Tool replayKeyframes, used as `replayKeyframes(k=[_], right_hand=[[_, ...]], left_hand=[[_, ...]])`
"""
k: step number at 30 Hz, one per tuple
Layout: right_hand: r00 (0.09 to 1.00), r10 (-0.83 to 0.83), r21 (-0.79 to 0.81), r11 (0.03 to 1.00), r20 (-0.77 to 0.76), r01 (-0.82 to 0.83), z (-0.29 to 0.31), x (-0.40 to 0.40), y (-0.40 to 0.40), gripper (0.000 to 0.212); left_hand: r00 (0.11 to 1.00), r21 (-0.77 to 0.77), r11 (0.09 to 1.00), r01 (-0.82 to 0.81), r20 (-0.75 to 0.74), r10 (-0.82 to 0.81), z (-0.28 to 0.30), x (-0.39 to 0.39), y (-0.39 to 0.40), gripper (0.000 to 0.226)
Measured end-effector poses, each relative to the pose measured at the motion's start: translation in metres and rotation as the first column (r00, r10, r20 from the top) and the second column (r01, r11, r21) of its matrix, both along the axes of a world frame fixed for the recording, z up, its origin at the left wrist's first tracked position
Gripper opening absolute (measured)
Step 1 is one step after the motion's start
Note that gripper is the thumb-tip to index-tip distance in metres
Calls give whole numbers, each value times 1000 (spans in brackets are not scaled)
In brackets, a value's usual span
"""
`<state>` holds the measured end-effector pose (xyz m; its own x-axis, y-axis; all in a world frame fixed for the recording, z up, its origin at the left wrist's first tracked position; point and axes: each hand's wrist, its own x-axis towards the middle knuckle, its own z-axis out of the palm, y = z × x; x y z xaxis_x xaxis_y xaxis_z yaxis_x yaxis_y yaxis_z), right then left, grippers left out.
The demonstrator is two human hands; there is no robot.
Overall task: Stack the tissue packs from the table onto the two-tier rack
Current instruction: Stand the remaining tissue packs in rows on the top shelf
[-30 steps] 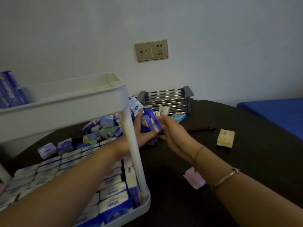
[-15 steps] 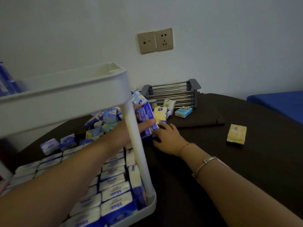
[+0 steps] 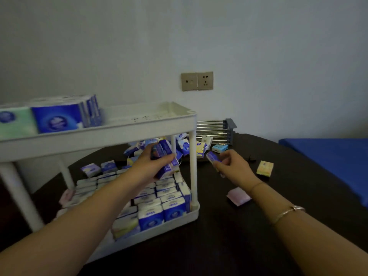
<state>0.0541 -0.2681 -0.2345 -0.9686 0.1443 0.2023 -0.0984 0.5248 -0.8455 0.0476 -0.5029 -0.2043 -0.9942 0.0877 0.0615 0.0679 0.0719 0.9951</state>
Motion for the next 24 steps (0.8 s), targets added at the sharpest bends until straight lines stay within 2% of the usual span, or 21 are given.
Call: replayKeyframes(k=[2,6,8,10,13,16,20,24], right_hand=[[999,-18,-129,992,-29,14,18,32,-11,36],[994,4,-278,960,-107,-33,50,92,-40,24],[987,55,-353,929,-152,-107,69,118,-56,21],[973,130,-409,891,-189,-198,87,140,-73,23],[940,221,-379,872,-260,-310,114,162,-97,23],[903,291,-338,855,-315,-393,140,173,-118,27],[873,313,-325,838,-373,-439,174,174,-142,31],[858,301,-293,849,-416,-440,201,160,-159,22]], left_hand=[[999,66,998,14,37,-16,7,27,-13,53],[994,102,990,95,49,-100,27,81,-33,46],[990,63,988,144,-5,-144,41,107,-39,42],[982,-10,989,148,-120,-148,58,129,-43,44],[926,-195,979,54,-356,-122,86,154,-49,55],[806,-337,938,-86,-577,-133,112,171,-56,62],[696,-433,881,-189,-693,-191,145,175,-72,72],[664,-511,835,-204,-699,-265,178,165,-91,93]])
